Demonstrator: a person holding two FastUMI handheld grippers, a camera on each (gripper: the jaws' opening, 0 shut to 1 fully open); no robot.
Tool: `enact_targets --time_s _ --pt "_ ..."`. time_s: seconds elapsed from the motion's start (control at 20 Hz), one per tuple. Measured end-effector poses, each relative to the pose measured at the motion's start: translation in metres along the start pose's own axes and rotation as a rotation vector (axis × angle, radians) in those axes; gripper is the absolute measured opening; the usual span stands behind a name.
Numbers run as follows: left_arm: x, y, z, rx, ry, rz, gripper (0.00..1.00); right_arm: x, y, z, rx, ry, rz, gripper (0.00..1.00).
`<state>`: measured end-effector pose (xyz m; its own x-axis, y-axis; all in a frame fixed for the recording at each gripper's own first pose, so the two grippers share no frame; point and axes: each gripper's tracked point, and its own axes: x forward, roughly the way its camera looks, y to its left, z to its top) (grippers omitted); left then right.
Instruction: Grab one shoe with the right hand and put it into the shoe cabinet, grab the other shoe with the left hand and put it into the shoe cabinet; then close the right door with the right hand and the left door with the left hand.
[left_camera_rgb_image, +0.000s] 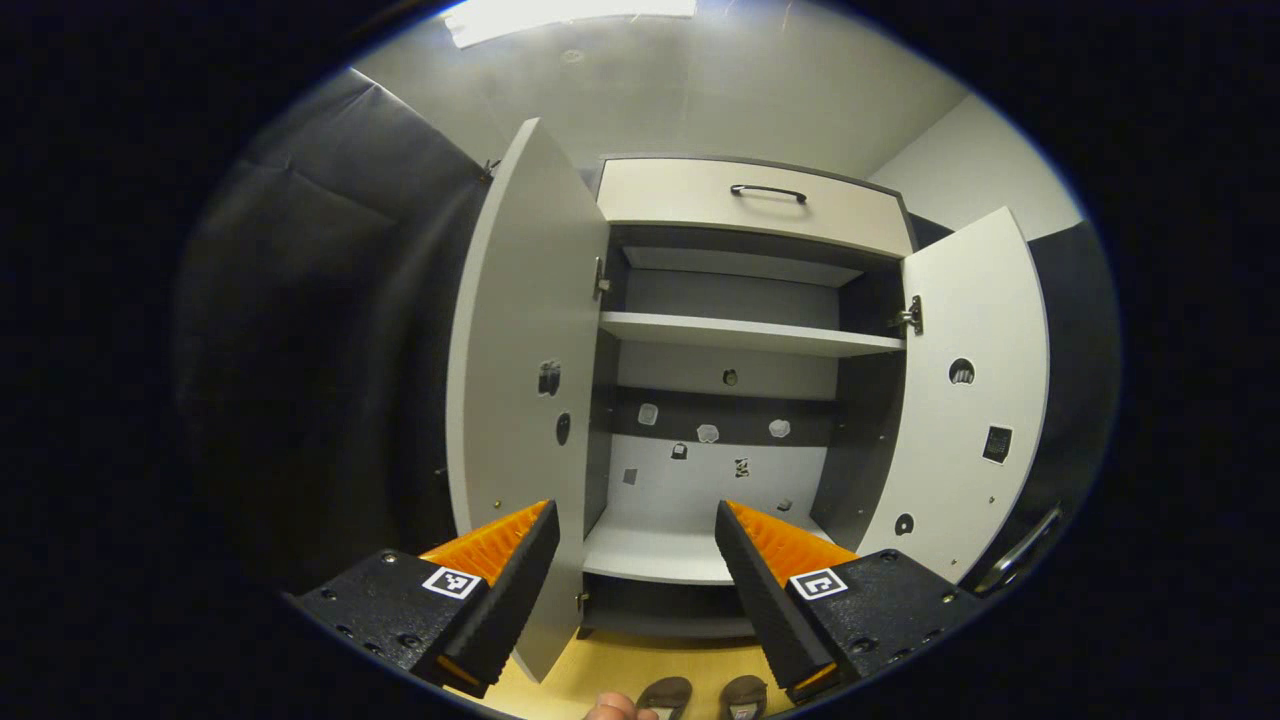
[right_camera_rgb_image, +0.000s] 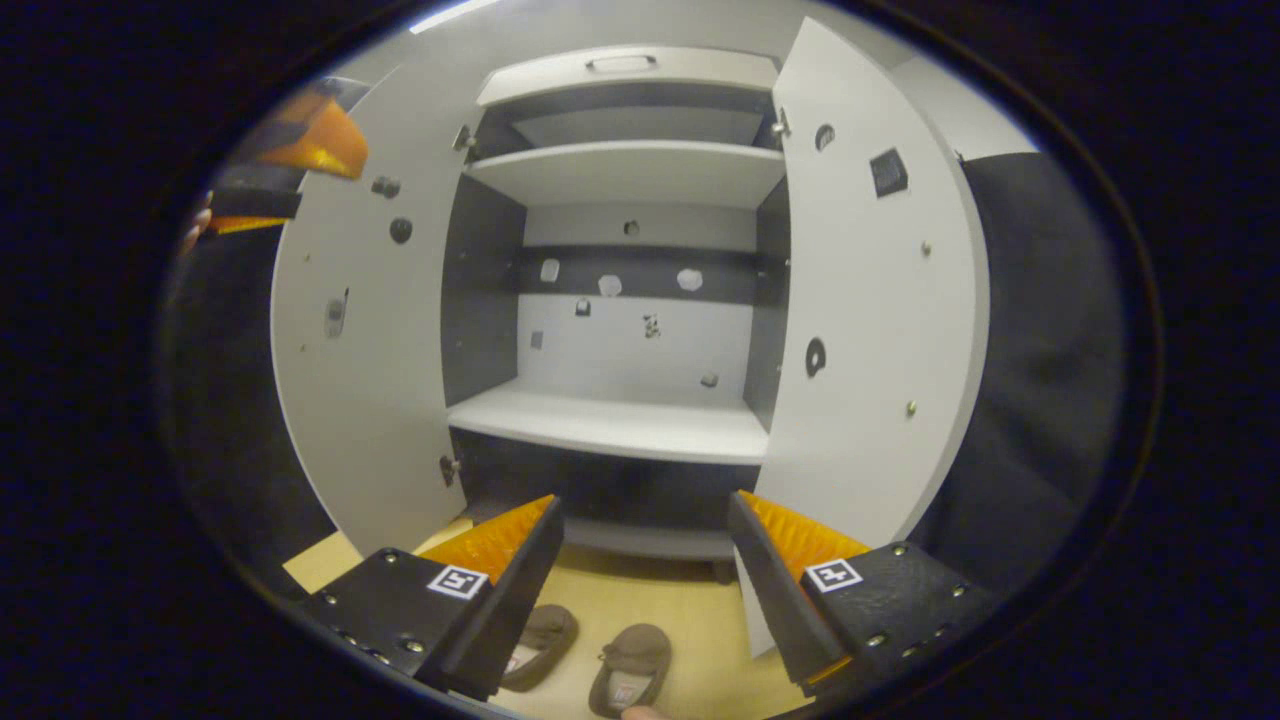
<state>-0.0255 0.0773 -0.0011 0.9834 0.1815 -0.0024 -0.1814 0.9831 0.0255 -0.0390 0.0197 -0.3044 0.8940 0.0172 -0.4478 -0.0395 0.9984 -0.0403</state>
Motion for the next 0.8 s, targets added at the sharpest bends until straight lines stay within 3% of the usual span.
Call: enact_targets --time_s 0.1,0.3,0.5,0.6,0.7,0.75,0.8 --pt "-0.004 0.009 -0.005 0.007 0.014 0.021 0.96 0.006 0.007 -0.053 -0.029 0.094 0.017 0.96" --pt "-0.013 0.019 -0.017 0.030 0.055 0.044 0.96 0.016 0.021 -0.154 -0.060 0.291 0.056 1.00" --pt "-0.021 0.025 -0.026 0.037 0.085 0.057 0.96 0.018 0.036 -0.225 -0.044 0.445 0.093 0.93" --pt "-0.023 0.029 -0.029 0.043 0.097 0.065 0.93 0.022 0.043 -0.254 -0.035 0.507 0.106 0.94" --pt "-0.025 0.031 -0.032 0.033 0.108 0.062 0.96 0.028 0.047 -0.280 -0.023 0.568 0.106 0.77" --pt "-0.026 0.031 -0.034 0.021 0.114 0.058 0.93 0.032 0.048 -0.291 -0.012 0.595 0.106 0.75" --pt "-0.027 0.031 -0.036 0.011 0.119 0.057 0.96 0.036 0.048 -0.300 -0.006 0.614 0.100 0.75"
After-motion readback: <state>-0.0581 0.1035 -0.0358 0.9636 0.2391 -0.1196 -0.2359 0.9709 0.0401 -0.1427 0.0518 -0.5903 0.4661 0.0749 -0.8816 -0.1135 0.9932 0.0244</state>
